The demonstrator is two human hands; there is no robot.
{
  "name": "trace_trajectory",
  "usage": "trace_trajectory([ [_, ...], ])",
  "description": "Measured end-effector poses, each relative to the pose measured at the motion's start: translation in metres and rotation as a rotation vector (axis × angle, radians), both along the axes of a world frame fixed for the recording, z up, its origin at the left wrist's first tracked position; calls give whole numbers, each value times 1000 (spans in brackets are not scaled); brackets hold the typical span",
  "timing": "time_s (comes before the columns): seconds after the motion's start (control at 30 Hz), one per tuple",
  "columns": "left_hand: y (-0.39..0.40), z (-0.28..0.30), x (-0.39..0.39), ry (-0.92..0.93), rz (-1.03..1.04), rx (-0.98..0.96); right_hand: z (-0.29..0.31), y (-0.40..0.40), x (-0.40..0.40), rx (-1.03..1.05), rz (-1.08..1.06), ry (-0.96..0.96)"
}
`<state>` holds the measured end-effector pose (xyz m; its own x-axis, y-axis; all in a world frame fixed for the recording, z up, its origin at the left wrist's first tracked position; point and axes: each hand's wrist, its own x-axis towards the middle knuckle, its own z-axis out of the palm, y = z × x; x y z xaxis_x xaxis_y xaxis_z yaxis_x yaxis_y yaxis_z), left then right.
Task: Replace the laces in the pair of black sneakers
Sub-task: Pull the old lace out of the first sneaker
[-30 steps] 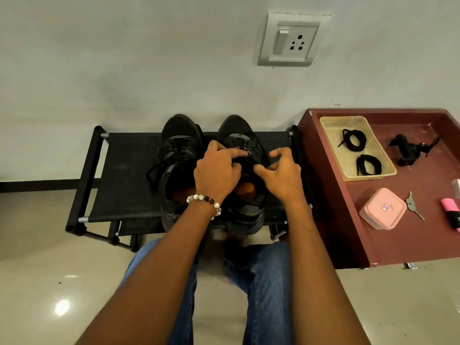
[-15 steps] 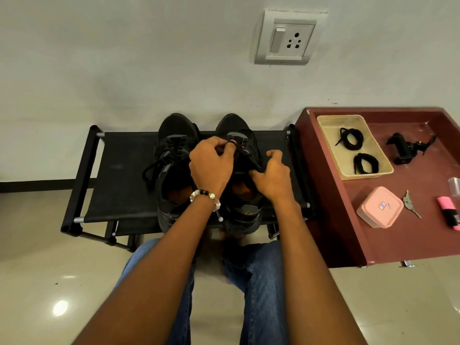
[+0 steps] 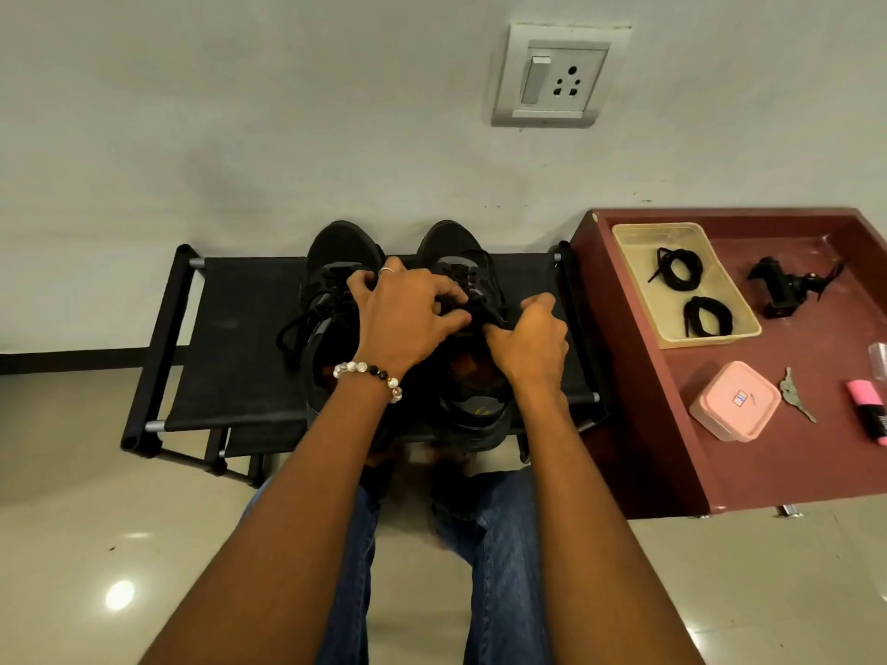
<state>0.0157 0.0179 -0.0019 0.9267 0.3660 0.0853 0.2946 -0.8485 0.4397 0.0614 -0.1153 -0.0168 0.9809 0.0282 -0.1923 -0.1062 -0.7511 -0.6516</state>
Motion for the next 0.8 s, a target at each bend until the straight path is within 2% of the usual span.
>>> trace_trajectory([
  [0.13, -6, -1, 3, -78, 36, -27, -1, 1, 0, 6, -53, 18],
  [0.17, -8, -2, 4, -98, 58, -82, -3, 1, 0, 5, -71, 26],
  [0.2, -8, -4, 6, -133, 92, -216, -5, 1, 1, 6, -87, 32],
  [0.23, -7, -4, 7, -209, 119, -431, -7, 1, 2, 10, -96, 33],
  [0.33, -3, 3, 5, -506, 242, -1194, -11, 2, 3, 22, -107, 28],
  [0.4, 0, 9, 4, -553, 268, -1457, -12, 3, 2, 25, -108, 28],
  [0.43, -1, 9, 4, -558, 255, -1497, -11, 3, 2, 27, -104, 28],
  [0.47, -1, 8, 4, -551, 235, -1466, -11, 4, 2, 30, -97, 31],
  [0.5, -3, 6, 5, -527, 205, -1354, -10, 4, 2, 31, -84, 33],
  [0.63, -6, -6, 6, -296, -45, -564, -12, 3, 4, 37, -47, 66],
  [0.7, -5, -9, 8, -126, -145, -252, -14, 3, 6, 33, -45, 73],
  [0.8, -5, -6, 6, 6, -161, -8, -15, 4, 6, 24, -42, 65],
])
